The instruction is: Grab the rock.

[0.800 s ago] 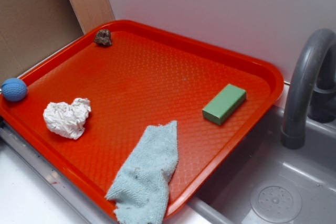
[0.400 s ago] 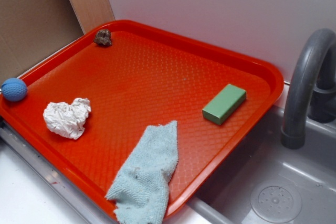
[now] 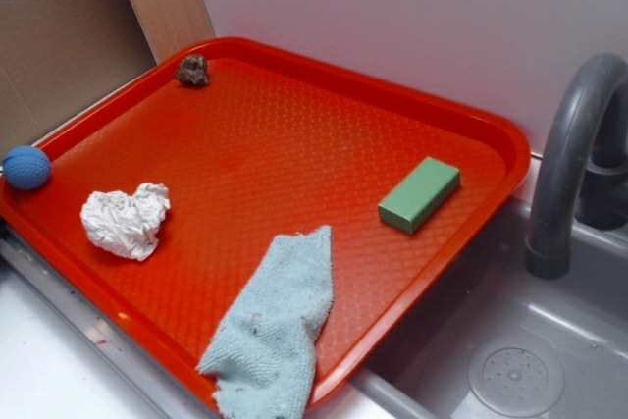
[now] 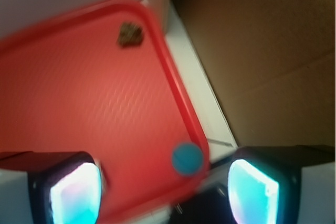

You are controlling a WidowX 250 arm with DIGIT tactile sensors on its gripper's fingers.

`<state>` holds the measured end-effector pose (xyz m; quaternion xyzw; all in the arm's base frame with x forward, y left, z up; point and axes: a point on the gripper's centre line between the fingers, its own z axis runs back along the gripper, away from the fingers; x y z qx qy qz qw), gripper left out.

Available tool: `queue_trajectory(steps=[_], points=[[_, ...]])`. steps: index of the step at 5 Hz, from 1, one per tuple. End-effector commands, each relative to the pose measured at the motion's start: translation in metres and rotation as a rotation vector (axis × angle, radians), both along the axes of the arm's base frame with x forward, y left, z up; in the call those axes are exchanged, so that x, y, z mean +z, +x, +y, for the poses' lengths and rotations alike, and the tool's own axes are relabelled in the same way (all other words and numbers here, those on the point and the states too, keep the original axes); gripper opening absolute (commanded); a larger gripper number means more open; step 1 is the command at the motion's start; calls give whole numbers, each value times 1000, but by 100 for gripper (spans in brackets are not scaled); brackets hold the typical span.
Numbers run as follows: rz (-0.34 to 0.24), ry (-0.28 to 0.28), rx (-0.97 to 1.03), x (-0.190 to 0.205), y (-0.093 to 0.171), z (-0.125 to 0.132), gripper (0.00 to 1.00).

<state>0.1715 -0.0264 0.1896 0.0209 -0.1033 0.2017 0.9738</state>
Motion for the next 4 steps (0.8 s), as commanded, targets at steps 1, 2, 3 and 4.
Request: queue_trajectory(steps=[1, 2, 3, 4], points=[[-136, 11, 214, -44, 60, -3, 100], [-180, 30, 224, -68, 86, -5, 100], [-213, 31, 180, -94, 111, -11, 100], [-228, 11, 193, -111, 127, -6, 100]])
